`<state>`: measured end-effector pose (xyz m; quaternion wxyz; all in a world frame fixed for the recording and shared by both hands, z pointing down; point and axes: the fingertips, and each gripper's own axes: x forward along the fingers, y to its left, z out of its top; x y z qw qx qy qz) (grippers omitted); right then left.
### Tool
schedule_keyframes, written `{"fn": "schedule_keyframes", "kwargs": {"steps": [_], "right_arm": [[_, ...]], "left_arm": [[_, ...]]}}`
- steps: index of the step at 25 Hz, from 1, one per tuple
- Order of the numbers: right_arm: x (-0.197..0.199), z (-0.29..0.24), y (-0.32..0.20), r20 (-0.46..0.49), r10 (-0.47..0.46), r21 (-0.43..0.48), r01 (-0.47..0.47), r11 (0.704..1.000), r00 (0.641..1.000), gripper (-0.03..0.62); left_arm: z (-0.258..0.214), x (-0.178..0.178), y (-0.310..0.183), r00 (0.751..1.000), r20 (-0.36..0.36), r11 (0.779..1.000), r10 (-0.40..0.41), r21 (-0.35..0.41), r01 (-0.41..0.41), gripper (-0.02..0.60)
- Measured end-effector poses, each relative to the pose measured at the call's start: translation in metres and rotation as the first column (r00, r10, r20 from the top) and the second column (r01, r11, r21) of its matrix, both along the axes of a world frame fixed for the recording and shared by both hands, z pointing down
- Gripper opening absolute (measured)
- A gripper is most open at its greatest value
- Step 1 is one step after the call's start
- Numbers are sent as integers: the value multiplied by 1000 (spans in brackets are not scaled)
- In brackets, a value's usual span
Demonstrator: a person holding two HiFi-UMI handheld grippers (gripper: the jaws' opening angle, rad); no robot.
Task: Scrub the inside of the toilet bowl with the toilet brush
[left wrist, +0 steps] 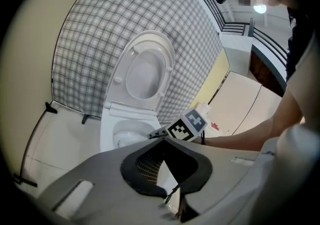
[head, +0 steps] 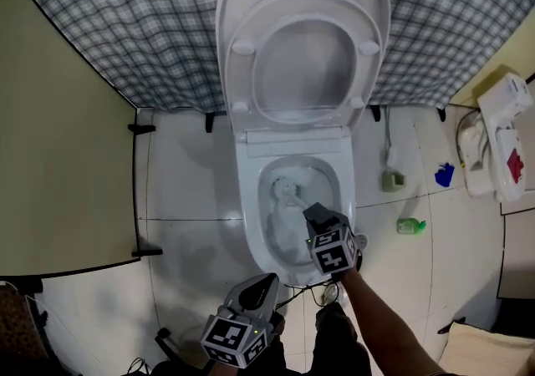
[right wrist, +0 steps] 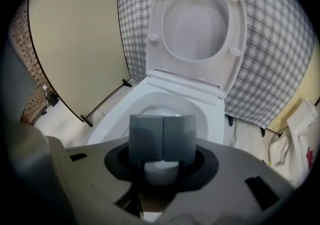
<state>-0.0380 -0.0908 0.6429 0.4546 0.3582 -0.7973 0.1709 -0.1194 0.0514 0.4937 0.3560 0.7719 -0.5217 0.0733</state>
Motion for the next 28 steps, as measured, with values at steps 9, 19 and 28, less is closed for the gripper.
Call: {"fn": "schedule_keyframes", "kwargs": {"steps": [9, 19, 28], "right_arm": [[61, -81, 25, 157, 40, 20, -44, 999, 987, 173], [219, -195, 58, 378, 210, 67, -253, 965, 902, 172], [336, -138, 101, 205, 377, 18, -389, 921, 903, 172]], "left_arm": [[-27, 28, -11, 999, 38, 999, 28, 35, -29, -12], [-51, 118, -23, 985, 57, 984, 163, 66, -166, -12], [-15, 217, -9, 954, 41, 955, 295, 25, -297, -12]]}}
